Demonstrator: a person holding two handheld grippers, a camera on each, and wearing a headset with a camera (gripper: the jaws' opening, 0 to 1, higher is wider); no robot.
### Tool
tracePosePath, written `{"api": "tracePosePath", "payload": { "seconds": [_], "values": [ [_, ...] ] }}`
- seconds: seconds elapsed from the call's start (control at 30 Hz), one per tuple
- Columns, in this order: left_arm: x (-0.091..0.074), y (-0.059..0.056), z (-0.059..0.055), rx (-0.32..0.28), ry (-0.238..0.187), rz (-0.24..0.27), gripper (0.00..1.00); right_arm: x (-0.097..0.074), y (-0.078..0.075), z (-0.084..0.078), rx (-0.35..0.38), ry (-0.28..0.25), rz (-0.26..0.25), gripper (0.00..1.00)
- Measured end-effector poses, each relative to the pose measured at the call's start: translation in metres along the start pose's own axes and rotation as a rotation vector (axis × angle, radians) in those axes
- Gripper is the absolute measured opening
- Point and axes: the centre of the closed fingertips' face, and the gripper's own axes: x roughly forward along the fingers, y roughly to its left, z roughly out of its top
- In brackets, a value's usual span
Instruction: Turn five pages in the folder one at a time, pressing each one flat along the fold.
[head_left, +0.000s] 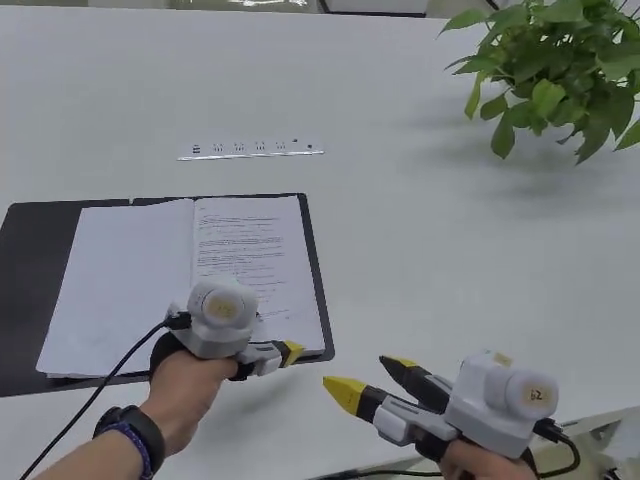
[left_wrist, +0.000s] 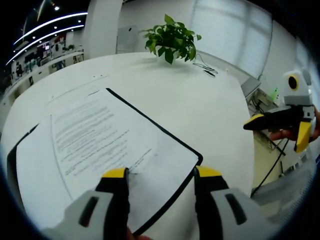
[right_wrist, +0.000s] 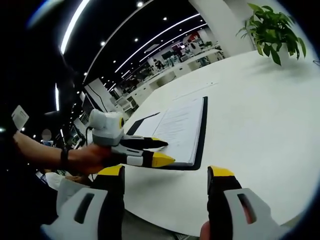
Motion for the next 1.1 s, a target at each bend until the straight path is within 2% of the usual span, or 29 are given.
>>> {"api": "tracePosePath", "payload": {
  "seconds": [0.03,0.07,0.1,0.17,0.3,0.43,0.6,0.77,0.83,0.87,0.93,1.0,1.1],
  "values": [
    [0.001,0.002,-0.001,0.023,0.002,0.016,0.50,0.000,-0.001,0.000,0.001,0.001,-0.003,0.66],
    [0.002,0.008,-0.004,0.090,0.015,0.056,0.46,0.000,-0.003,-0.001,0.005,0.001,-0.004,0.66],
    [0.002,0.011,-0.006,0.116,0.019,0.074,0.42,0.000,-0.003,-0.001,0.008,0.002,-0.004,0.66],
    [0.003,0.007,-0.007,0.115,0.010,0.066,0.41,0.000,-0.004,-0.001,0.009,0.002,-0.005,0.66],
    [0.004,0.008,-0.008,0.155,0.000,0.073,0.40,0.001,-0.004,-0.001,0.013,-0.001,-0.003,0.66],
    [0.004,0.009,-0.006,0.156,-0.007,0.074,0.39,0.005,-0.003,-0.001,0.013,0.004,0.002,0.65],
    [0.004,0.015,-0.004,0.153,-0.011,0.088,0.27,0.008,-0.002,0.001,0.012,-0.001,0.009,0.64],
    [0.004,0.016,-0.004,0.160,-0.011,0.091,0.23,0.007,-0.004,0.001,0.016,-0.001,0.008,0.64],
    [0.004,0.018,-0.004,0.166,-0.010,0.099,0.11,0.007,-0.004,0.000,0.017,0.001,0.006,0.64],
    [0.004,0.021,-0.003,0.160,-0.011,0.105,0.09,0.006,-0.005,-0.001,0.019,0.002,0.006,0.64],
    [0.004,0.023,-0.003,0.124,-0.016,0.101,0.08,0.006,-0.006,-0.002,0.021,0.003,0.004,0.64],
    [0.004,0.024,-0.003,0.146,-0.014,0.105,0.06,0.005,-0.006,-0.002,0.025,-0.001,0.003,0.64],
    [0.004,0.025,-0.003,0.138,-0.006,0.098,0.03,0.006,-0.007,-0.002,0.028,-0.001,0.003,0.63]
  ]
}}
